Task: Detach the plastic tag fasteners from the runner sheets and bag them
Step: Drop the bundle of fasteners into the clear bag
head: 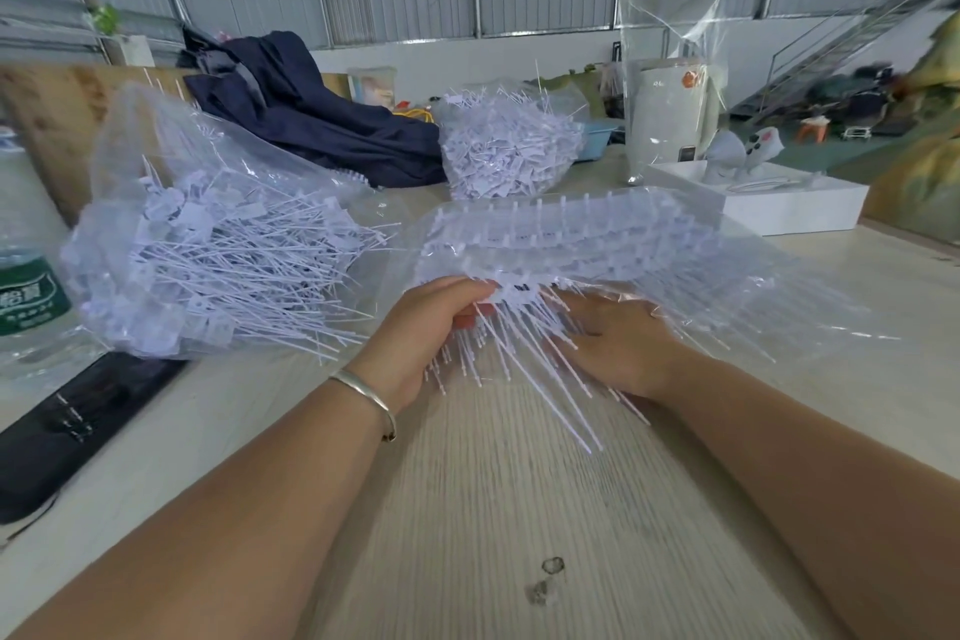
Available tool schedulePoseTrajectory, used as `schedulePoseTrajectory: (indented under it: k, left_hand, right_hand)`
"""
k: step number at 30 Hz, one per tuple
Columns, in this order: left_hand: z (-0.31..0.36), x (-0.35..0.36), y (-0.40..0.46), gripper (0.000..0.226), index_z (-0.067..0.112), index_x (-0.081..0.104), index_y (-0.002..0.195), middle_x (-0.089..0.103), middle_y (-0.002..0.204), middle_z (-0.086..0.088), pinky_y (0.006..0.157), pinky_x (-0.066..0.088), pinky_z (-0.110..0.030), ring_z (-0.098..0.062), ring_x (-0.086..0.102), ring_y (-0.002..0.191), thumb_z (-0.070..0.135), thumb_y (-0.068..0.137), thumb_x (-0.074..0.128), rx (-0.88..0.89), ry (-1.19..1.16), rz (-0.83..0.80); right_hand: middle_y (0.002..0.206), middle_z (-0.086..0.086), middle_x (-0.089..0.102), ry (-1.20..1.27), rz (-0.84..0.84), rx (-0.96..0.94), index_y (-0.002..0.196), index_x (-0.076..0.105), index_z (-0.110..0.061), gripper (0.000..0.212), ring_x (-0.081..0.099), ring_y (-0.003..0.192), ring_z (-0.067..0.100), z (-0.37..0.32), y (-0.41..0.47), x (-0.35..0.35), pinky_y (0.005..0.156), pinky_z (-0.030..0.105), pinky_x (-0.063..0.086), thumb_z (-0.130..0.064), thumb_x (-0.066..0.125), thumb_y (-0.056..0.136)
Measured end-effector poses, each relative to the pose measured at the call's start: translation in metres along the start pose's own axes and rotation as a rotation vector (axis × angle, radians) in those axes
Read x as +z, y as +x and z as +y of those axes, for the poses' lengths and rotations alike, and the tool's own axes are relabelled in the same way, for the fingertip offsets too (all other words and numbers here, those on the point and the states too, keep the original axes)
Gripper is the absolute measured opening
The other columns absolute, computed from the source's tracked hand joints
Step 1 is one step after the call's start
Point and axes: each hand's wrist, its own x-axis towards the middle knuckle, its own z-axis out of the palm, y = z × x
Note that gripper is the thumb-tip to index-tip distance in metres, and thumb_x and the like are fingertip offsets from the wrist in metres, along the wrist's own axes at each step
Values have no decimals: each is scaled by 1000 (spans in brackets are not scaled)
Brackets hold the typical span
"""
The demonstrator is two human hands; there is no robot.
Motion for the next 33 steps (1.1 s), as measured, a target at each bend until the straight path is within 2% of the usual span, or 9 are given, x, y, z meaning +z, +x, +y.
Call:
schedulePoseTrajectory:
  k: [3, 7, 12, 15, 19, 23, 25, 29, 33]
  left_hand:
    - [-5, 3, 0, 24, 34, 75, 62, 70, 82, 22, 64, 44, -13, 6, 63, 77, 30, 85, 72, 30, 28, 55]
    - [-5, 3, 2, 9, 13, 77, 75, 71, 72, 4, 53, 41, -12, -1, 58, 57, 12, 82, 71, 23, 3, 106]
    - [-3, 2, 5, 14, 18, 77, 88, 69, 71, 8, 49, 39, -9, 1, 56, 57, 12, 86, 64, 13, -69, 62]
    - [-3, -1, 5, 13, 24, 78, 96, 74, 84, 10, 63, 42, -10, 0, 61, 69, 25, 87, 69, 3, -49, -48]
    - [-3, 0, 2, 27, 29, 80, 77, 72, 101, 13, 80, 39, -25, -4, 61, 97, 49, 86, 65, -72, 52, -22]
    - [-5, 5, 6, 46, 20, 67, 49, 64, 59, 11, 61, 38, -25, -7, 54, 61, 39, 91, 63, -70, 27, 184]
    - [-6, 6, 5, 41, 10, 66, 55, 56, 54, 2, 51, 38, -17, -8, 47, 50, 33, 89, 67, -28, 45, 195]
    - [-10, 10, -1, 34, -2, 64, 71, 53, 69, -25, 58, 36, -24, -14, 48, 59, 27, 88, 69, 100, 176, 185]
    - [-14, 8, 5, 22, 9, 70, 67, 56, 59, -4, 57, 39, -20, -11, 49, 52, 25, 80, 78, 68, 159, 238]
  right_hand:
    - [159, -5, 27, 22, 18, 25, 148, 27, -46, 52, 17, 148, 21, 1, 3, 1, 120, 44, 10, -56, 31, 97]
    - [155, -11, 34, 237, 154, 30, 140, 42, -48, 49, 18, 147, 16, 3, 2, 2, 120, 44, 12, -59, 21, 97]
    - [153, 0, 32, -29, 213, 21, 139, 43, -47, 42, 20, 140, 24, -5, 2, 2, 111, 47, 15, -49, 23, 101]
    - [151, 6, 28, -164, 192, 57, 136, 44, -45, 40, 22, 138, 27, -9, 1, 0, 108, 50, 22, -45, 25, 101]
    - [158, 8, 11, -152, 107, 94, 143, 29, -48, 44, 12, 143, 32, -8, 0, -1, 112, 56, 23, -39, 21, 101]
    - [157, 9, 11, -146, -29, 127, 148, 18, -48, 47, 10, 143, 35, -11, 1, 0, 113, 60, 17, -42, 16, 102]
    - [150, 12, 18, -168, -35, 136, 146, 21, -47, 46, 17, 138, 36, -11, 2, -1, 110, 60, 20, -43, 19, 100]
    - [146, 10, 23, -160, 5, 149, 135, 35, -43, 41, 23, 135, 36, -14, 3, -4, 107, 56, 26, -48, 32, 94]
    - [136, 8, 30, -47, 109, 150, 90, 46, -32, 15, 30, 126, 33, -18, -6, -13, 102, 54, 36, -46, 48, 87]
